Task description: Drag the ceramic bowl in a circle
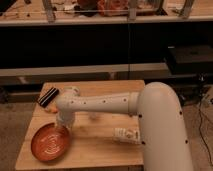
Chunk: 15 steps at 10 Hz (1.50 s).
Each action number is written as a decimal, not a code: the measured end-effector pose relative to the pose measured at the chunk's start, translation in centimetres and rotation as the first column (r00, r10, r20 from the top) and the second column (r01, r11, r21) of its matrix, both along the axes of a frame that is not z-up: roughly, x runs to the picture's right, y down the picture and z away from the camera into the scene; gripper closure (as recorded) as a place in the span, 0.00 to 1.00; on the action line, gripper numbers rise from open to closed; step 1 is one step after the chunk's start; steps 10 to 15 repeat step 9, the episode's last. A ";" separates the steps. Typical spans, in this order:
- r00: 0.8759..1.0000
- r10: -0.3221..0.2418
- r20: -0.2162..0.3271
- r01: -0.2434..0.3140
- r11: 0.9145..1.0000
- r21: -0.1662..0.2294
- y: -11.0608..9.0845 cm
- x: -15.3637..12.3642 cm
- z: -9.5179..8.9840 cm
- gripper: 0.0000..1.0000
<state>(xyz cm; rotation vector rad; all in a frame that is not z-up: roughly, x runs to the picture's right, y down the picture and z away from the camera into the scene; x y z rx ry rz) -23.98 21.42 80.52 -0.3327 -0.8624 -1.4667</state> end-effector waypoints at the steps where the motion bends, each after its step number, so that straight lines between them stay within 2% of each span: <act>1: 1.000 0.003 -0.008 -0.003 1.000 -0.002 0.1 0.4 0.1 0.43; 2: 1.000 0.007 -0.017 -0.007 1.000 -0.007 0.3 1.0 0.2 0.45; 4: 0.999 0.014 -0.035 -0.014 1.000 -0.015 0.9 2.2 0.3 0.61; 6: 0.999 0.012 -0.050 -0.013 1.000 -0.020 1.4 3.1 0.4 0.67; 15: 0.998 0.005 -0.061 -0.006 1.000 -0.021 1.7 3.5 0.3 0.67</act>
